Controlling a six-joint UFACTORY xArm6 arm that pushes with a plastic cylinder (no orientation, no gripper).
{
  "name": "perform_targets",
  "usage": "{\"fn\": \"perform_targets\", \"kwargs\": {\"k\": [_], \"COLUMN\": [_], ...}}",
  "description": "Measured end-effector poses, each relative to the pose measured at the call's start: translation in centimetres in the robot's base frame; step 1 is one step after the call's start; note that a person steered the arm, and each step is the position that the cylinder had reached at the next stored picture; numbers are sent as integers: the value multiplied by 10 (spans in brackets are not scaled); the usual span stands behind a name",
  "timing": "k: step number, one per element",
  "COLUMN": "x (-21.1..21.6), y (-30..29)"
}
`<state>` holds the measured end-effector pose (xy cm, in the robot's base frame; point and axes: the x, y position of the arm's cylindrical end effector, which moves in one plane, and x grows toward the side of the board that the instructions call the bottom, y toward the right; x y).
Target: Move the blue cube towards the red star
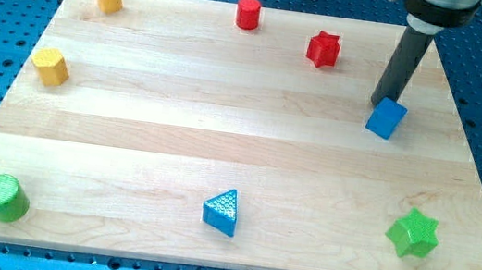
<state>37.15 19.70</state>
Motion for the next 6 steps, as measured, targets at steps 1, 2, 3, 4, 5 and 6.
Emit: {"fn": "perform_targets", "kwargs": {"k": [1, 2, 3, 4, 5, 6], "x": [3, 42, 55, 74, 113, 97], "y": [65, 20, -25, -66, -95, -107]}}
